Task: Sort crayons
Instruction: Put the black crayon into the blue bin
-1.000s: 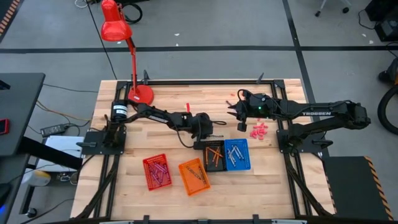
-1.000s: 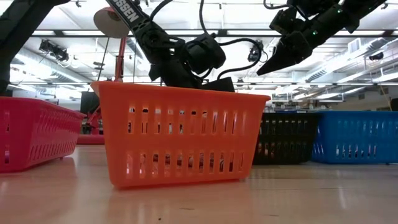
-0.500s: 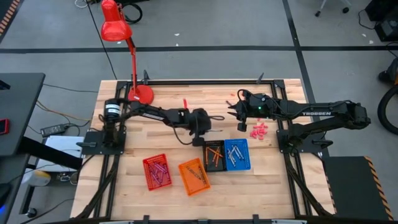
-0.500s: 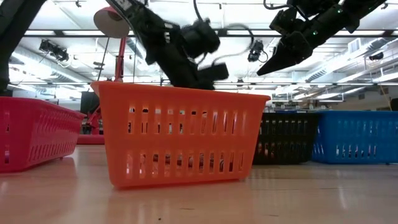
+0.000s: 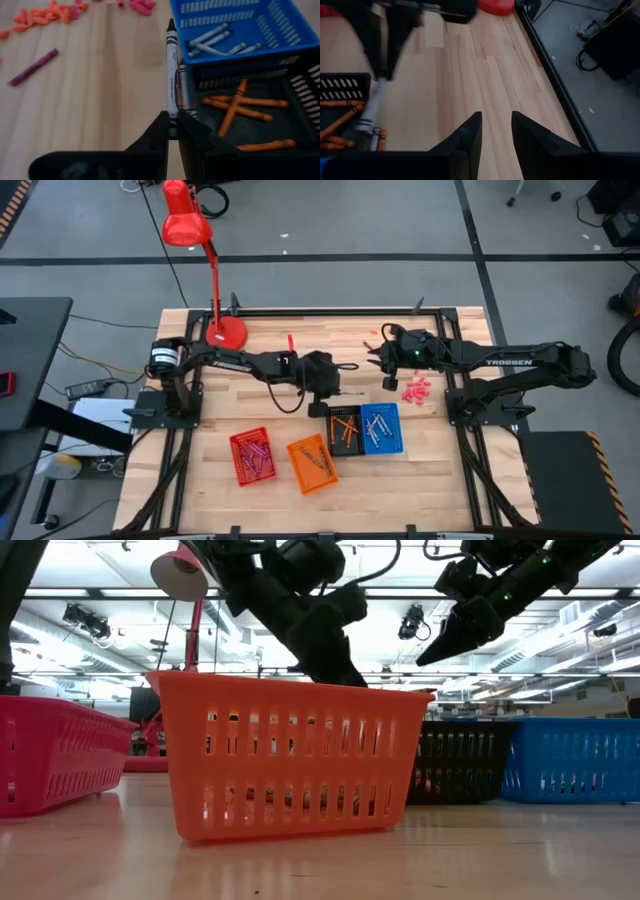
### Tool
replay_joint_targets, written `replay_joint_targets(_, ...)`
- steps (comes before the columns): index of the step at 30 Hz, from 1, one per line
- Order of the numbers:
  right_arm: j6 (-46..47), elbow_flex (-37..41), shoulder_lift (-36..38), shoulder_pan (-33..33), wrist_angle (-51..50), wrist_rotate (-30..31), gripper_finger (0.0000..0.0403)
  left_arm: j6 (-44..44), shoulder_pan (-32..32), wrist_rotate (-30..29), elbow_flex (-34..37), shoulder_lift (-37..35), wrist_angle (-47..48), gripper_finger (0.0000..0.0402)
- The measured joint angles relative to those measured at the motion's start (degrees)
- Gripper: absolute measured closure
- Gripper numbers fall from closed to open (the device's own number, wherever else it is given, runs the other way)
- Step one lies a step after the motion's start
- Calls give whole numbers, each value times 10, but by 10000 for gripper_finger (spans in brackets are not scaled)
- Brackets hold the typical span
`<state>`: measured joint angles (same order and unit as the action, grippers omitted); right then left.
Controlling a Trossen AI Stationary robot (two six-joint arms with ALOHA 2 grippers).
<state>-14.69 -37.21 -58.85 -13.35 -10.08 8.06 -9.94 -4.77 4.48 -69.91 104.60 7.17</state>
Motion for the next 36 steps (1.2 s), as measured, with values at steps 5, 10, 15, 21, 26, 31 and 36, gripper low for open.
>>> replay_joint_targets(5,14,0,0,1,-17,-48,292,10,13,-1,0,0,2,368)
replay_joint_targets(10,23,0,-10,19,22,-109,292,19,12,-24,0,0,-24,367)
replay_joint_targets(15,12,0,-34,29,63,-108,292,19,12,-53,0,0,-67,367)
replay_joint_targets(21,20,0,-38,29,53,-120,292,19,12,-81,-1,0,-81,367)
replay_joint_targets(26,25,0,-39,29,38,-137,289,19,11,-98,-1,0,-95,367)
replay_joint_targets(31,18,0,-39,29,36,-133,286,19,6,-99,-1,0,-107,367)
replay_joint_targets(36,15,0,-39,29,30,-117,286,19,4,-100,-1,0,-120,367)
